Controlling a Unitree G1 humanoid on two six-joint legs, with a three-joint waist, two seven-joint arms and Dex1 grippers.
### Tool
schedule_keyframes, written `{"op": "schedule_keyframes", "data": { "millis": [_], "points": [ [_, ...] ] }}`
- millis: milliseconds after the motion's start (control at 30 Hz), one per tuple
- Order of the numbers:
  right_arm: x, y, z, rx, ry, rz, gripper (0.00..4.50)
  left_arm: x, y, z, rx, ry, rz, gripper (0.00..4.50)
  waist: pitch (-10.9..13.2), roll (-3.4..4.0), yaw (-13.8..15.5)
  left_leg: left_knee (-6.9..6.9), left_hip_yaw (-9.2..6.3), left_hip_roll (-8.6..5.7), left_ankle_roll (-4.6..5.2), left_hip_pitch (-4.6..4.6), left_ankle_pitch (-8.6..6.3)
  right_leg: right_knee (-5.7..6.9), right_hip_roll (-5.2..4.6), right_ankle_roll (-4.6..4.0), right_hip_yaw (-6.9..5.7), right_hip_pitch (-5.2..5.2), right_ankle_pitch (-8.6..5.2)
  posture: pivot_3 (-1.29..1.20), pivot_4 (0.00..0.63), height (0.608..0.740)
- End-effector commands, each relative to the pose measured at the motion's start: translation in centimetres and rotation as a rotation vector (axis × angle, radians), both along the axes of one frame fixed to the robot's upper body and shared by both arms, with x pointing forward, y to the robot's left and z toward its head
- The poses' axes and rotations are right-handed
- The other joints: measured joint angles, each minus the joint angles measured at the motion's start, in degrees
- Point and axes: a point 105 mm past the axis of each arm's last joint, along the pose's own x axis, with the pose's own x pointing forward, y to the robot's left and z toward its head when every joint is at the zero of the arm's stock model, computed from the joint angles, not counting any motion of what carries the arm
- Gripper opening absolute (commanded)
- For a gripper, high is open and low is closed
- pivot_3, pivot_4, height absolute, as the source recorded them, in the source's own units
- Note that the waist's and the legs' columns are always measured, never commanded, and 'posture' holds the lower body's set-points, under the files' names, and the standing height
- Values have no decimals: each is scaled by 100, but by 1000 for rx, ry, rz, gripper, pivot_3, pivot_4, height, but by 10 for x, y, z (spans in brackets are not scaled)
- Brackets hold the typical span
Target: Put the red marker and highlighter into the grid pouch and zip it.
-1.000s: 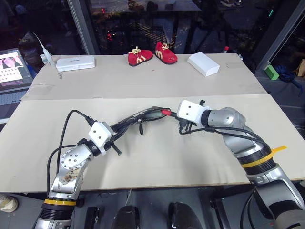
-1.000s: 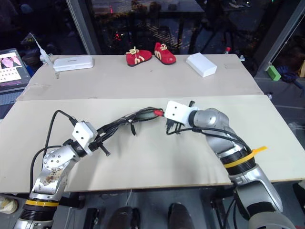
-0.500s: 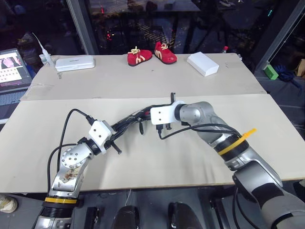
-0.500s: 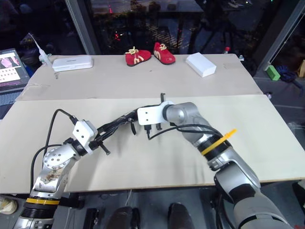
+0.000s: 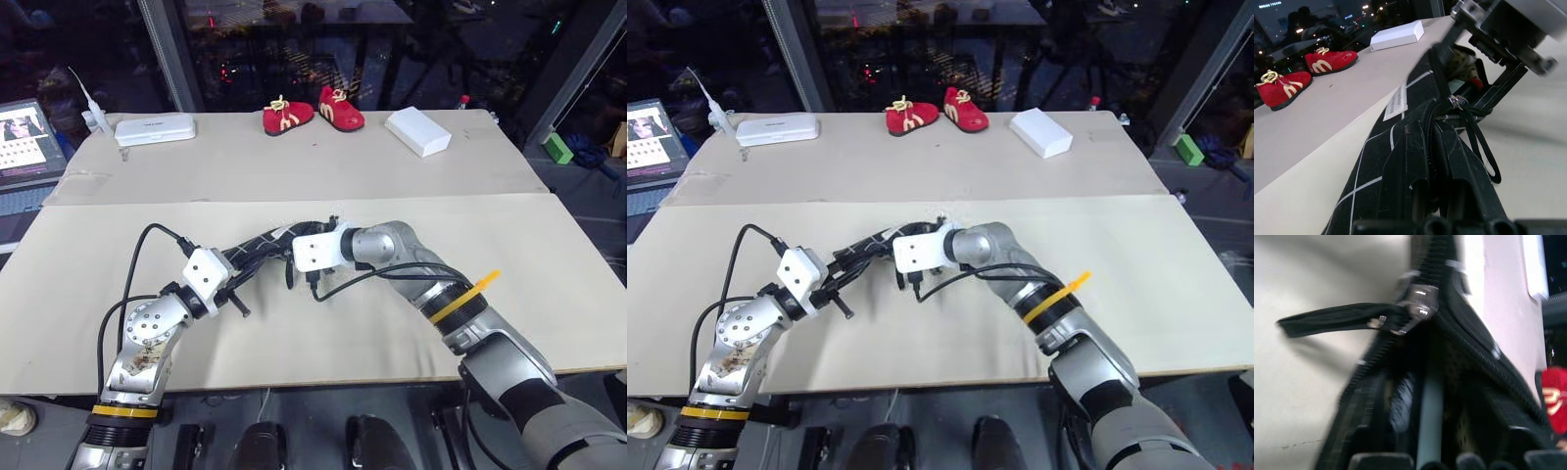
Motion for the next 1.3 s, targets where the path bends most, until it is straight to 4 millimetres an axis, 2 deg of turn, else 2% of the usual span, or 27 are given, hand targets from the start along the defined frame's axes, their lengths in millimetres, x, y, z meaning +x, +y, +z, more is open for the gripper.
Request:
{"op": "schedule_keyframes", "data": {
  "millis": [33,100,233,333,433,600,667,733,867,1067,1300],
  "points": [
    [0,-21,34,224,108,-26,2749,-1,-1,14,-4,-63,-9,0,0,0,2,0,0,0,0,0,0,0,0,0,0,0,0,0,150,740],
    [-8,-39,42,326,198,-9,2749,-2,-1,14,-5,-64,-8,0,0,0,36,0,-4,1,0,-1,0,-2,0,0,-2,2,0,0,150,740],
    [-62,-68,39,431,503,171,2749,-3,-1,12,-5,-60,-7,0,0,0,74,0,-14,3,9,-2,-6,-17,-7,1,-9,17,0,0,150,740],
    [-74,-80,42,563,692,156,2749,-3,0,12,-3,-58,-7,0,1,-1,6,0,-30,4,13,3,-9,-19,-9,2,0,17,1,0,150,740],
    [-71,-84,22,569,774,53,2749,-3,1,12,-3,-58,-6,0,1,-1,-15,0,-36,4,12,28,-8,-6,-4,-3,5,26,3,0,150,740],
    [-61,-70,-19,565,844,-125,2749,-2,1,13,-4,-60,-4,0,0,-2,-2,0,-46,4,6,30,-5,2,4,-11,3,26,-2,0,150,740],
    [-55,-46,-44,564,886,-214,2749,-2,0,12,-5,-60,-5,0,-1,-3,-7,0,-47,2,5,20,-4,2,4,-10,3,19,-2,0,150,740],
    [-47,-23,-58,561,879,-269,2749,-3,-2,11,-6,-59,-6,0,-1,-3,-16,0,-46,1,5,17,-4,1,4,-10,3,18,-2,0,150,740],
    [-34,-3,-45,611,849,-266,2749,-3,-1,12,-9,-59,-3,0,0,-1,-1,0,-45,-2,1,9,-1,9,3,-9,3,6,-2,0,150,740],
    [-39,19,-35,615,877,-183,2749,-3,0,11,-10,-57,1,0,0,-2,23,1,-59,-4,3,4,-3,-7,0,-4,-7,18,-1,0,150,740],
    [-39,30,-23,636,865,-143,2749,-2,-1,11,-13,-56,0,0,0,-2,1,1,-62,-3,2,5,-2,-1,2,-5,-7,14,-1,0,150,740]
  ]
}}
